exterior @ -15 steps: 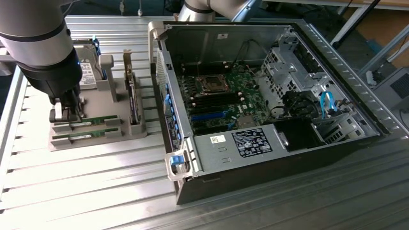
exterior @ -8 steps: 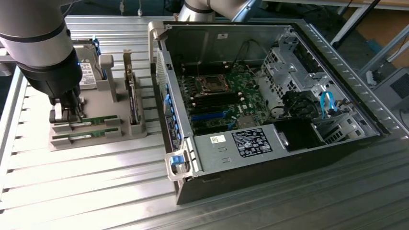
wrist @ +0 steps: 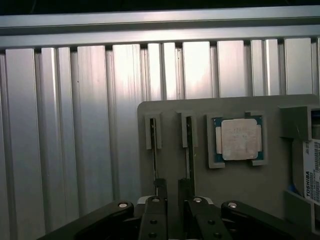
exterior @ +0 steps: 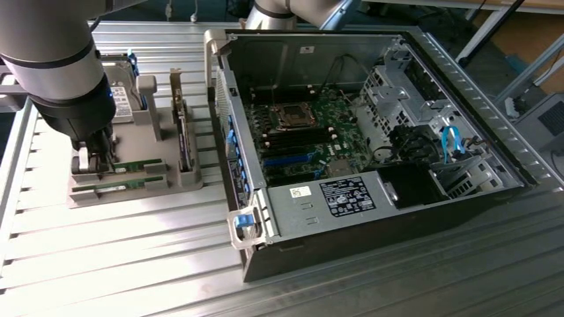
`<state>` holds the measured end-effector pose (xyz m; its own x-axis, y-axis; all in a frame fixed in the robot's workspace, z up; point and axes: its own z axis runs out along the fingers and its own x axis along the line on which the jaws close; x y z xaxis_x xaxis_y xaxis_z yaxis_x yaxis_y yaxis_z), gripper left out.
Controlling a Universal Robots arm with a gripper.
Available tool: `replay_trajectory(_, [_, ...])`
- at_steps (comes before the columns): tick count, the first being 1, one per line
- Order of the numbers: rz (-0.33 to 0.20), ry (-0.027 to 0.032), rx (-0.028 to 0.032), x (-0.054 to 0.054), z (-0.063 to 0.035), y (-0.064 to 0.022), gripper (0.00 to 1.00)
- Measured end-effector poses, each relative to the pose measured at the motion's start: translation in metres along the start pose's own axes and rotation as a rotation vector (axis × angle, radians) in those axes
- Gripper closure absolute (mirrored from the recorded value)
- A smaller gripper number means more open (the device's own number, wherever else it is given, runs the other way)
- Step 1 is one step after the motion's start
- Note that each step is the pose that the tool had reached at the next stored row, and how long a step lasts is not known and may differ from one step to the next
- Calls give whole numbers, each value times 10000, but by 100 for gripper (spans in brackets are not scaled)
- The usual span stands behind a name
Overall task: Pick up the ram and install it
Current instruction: 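Pick up the ram and move it above insertion slot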
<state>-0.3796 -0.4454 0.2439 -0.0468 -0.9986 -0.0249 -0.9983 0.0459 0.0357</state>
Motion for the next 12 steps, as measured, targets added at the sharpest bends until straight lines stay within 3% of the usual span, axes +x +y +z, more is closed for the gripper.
replay_trajectory(12, [0, 0, 0, 18, 165, -6, 76])
